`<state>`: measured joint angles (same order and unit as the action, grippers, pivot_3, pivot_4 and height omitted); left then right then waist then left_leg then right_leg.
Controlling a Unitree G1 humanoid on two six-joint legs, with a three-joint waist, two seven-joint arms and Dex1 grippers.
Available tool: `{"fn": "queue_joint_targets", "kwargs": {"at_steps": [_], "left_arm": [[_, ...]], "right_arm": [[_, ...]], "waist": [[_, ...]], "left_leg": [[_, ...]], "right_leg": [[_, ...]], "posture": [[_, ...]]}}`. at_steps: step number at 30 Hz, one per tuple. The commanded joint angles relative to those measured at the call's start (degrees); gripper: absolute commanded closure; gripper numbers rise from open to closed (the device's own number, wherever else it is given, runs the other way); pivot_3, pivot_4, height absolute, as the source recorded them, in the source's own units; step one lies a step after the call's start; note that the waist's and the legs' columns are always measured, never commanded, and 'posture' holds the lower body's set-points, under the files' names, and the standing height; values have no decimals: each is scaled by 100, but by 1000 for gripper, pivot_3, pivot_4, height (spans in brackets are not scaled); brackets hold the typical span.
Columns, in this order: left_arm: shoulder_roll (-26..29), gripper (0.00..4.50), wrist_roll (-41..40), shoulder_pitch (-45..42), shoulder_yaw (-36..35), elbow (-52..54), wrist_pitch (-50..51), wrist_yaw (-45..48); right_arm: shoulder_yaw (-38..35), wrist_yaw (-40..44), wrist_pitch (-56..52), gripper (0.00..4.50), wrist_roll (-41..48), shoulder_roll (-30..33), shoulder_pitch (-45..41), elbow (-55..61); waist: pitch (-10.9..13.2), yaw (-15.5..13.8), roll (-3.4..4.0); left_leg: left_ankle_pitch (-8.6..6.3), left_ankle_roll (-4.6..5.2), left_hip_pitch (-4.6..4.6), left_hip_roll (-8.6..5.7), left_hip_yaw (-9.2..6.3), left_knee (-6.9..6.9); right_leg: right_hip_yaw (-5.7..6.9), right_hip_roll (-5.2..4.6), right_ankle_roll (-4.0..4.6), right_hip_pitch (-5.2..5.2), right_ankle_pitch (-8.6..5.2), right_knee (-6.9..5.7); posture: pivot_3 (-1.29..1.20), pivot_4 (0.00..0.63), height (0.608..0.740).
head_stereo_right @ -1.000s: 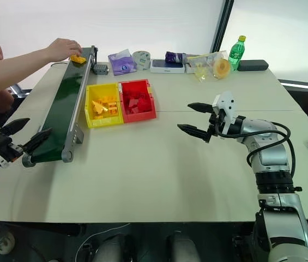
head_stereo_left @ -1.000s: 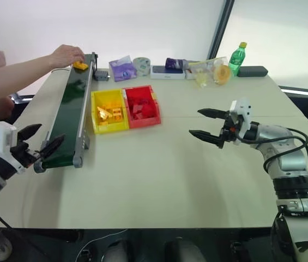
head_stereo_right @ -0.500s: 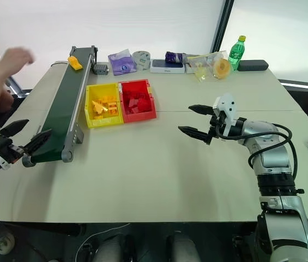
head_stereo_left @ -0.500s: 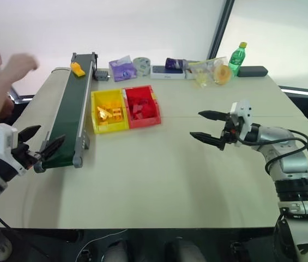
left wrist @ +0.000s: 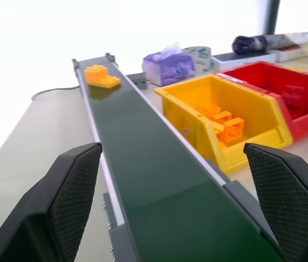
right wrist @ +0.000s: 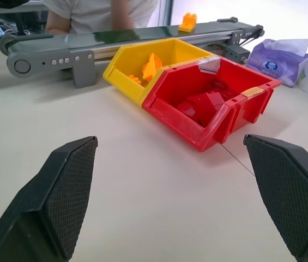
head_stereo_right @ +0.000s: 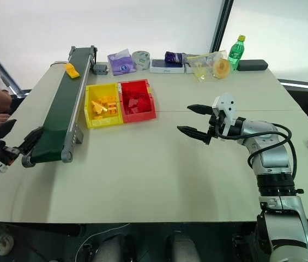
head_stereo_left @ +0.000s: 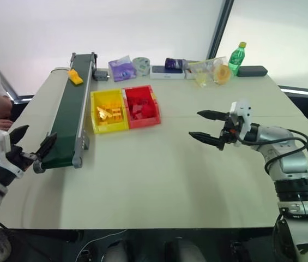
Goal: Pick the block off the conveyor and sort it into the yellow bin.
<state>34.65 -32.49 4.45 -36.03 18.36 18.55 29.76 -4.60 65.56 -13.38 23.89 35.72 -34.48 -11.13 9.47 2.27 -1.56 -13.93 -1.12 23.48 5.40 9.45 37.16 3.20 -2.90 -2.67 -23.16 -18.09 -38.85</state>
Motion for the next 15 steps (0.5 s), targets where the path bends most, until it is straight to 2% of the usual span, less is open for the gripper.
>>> {"fn": "queue_joint_targets", "kwargs": {"at_steps": [1,8,15], "left_arm": [[-286,102,140,261,-254,478,-260,-360],[-742,102,-48,569,-163,793,36,-882],[-843,102,-121,480,62,868,132,-1015]], "right_arm": [[-132,13,33,0,171,4,-40,294],[-85,43,55,0,162,-75,-125,247],[-106,156,-88,0,329,-81,-124,360]], "waist": [[0,0,0],[0,-26,-1],[0,-27,-1]], "left_leg": [[-1,1,0,0,0,0],[-11,19,-1,-1,-1,4],[-11,19,0,-1,-2,3]], "right_leg": [[0,0,0,0,0,0],[0,0,0,3,0,0],[0,2,0,3,0,0]], "posture": [[0,150,740],[0,150,740],[0,150,740]]}}
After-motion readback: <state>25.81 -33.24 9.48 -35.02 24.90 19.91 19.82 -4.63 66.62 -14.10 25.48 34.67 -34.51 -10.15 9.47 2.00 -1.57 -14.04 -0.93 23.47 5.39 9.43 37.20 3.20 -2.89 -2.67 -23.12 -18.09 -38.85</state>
